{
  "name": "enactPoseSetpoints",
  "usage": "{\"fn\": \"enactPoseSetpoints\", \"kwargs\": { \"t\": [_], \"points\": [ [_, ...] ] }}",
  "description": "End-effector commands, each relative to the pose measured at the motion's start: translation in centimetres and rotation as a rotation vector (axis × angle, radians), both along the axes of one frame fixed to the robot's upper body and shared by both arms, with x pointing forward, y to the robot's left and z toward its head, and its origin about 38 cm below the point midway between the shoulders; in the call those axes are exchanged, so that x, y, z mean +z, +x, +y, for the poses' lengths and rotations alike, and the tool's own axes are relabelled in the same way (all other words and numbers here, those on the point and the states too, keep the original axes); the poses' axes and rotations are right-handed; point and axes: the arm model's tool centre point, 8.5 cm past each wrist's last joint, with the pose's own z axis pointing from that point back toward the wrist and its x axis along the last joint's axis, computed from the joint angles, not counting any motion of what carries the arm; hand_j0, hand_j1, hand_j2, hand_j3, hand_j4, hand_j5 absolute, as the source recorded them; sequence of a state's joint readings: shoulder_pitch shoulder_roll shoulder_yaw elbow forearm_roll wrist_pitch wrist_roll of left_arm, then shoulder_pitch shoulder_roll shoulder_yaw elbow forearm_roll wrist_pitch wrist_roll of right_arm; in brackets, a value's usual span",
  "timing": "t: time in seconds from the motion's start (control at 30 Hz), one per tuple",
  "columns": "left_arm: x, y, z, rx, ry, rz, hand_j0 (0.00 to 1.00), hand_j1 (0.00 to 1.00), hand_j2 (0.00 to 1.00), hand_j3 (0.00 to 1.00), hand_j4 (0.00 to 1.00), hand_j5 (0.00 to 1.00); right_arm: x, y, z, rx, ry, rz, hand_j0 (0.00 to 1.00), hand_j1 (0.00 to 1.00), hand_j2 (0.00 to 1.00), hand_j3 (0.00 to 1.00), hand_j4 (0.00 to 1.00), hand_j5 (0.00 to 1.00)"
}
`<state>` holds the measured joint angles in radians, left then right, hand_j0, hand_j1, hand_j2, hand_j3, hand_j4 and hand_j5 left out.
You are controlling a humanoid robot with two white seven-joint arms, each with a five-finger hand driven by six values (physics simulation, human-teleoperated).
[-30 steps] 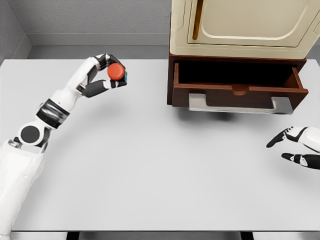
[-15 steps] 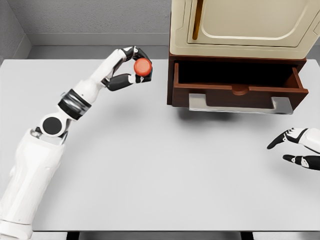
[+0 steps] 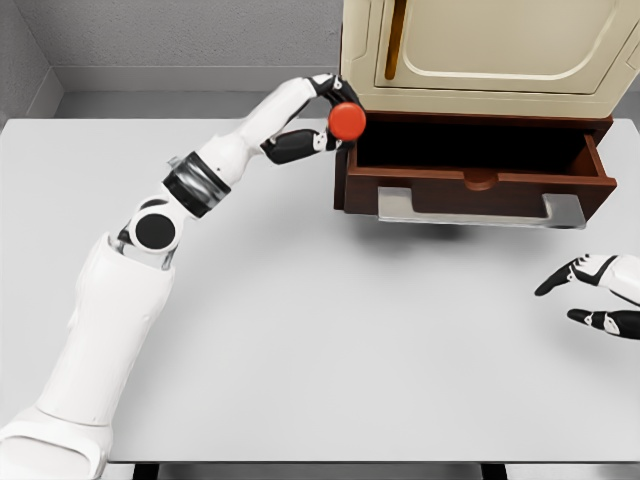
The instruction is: Put the switch into the drawer with left arm, and close the drawer with right arm
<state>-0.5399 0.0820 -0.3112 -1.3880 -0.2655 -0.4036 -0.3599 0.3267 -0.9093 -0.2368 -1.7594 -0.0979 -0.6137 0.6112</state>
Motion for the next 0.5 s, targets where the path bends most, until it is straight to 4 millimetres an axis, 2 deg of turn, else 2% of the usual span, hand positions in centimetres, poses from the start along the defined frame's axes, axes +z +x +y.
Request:
{"fn": "enactPoseSetpoints", "kwargs": {
  "t": [0.0,0.13,0.17,0.2,0.23,0.27,0.3,0.37,0.43,0.47],
  "points": [
    [0.1,-0.3,-1.7,-0.008,0.012,-0.017,0.34,0.34,0.34,0.34,0.34,0.34,0.1,0.0,0.0,-0.002,0.006,0.002,0.63,0.63,0.63,0.63,0.63,0.63],
    [0.4,-0.9,-3.3,-0.044,0.011,-0.028,0.32,0.32,0.32,0.32,0.32,0.32,0.2,0.1,0.0,-0.001,0.005,-0.002,0.63,0.63,0.63,0.63,0.63,0.63],
    [0.4,-1.0,-3.6,-0.052,0.016,-0.029,0.32,0.32,0.32,0.32,0.32,0.32,0.2,0.1,0.0,-0.002,0.006,-0.001,0.69,0.69,0.69,0.69,0.69,0.69],
    [0.6,-1.0,-4.0,-0.054,0.016,-0.036,0.32,0.32,0.32,0.32,0.32,0.32,0.1,0.0,-0.1,-0.007,0.012,-0.005,1.0,1.0,1.0,1.0,1.0,1.0],
    [0.7,-1.1,-4.3,-0.051,0.035,-0.047,0.32,0.32,0.32,0.32,0.32,0.32,0.2,0.0,0.0,-0.006,0.013,-0.006,1.0,1.0,1.0,1.0,1.0,1.0],
    [0.9,-1.1,-4.6,-0.054,0.032,-0.052,0.32,0.32,0.32,0.32,0.32,0.32,0.2,0.1,-0.1,-0.006,0.006,-0.006,0.9,0.9,0.9,0.9,0.9,0.9],
    [1.0,-1.2,-5.5,-0.073,0.058,-0.062,0.32,0.32,0.32,0.32,0.32,0.32,0.3,0.1,-0.1,-0.005,0.004,-0.005,0.76,0.76,0.76,0.76,0.76,0.76],
    [0.8,-1.0,-5.7,-0.064,0.087,-0.066,0.32,0.32,0.32,0.32,0.32,0.32,0.3,0.1,-0.1,-0.003,0.004,-0.006,0.78,0.78,0.78,0.78,0.78,0.78],
    [0.9,-0.9,-5.9,-0.049,0.137,-0.092,0.32,0.32,0.32,0.32,0.32,0.32,0.3,0.1,-0.1,-0.004,0.001,-0.005,0.62,0.62,0.62,0.62,0.62,0.62],
    [0.8,-0.9,-5.9,-0.042,0.156,-0.101,0.32,0.32,0.32,0.32,0.32,0.32,0.3,0.1,-0.1,-0.003,0.004,-0.006,0.61,0.61,0.61,0.61,0.61,0.61]
  ]
}}
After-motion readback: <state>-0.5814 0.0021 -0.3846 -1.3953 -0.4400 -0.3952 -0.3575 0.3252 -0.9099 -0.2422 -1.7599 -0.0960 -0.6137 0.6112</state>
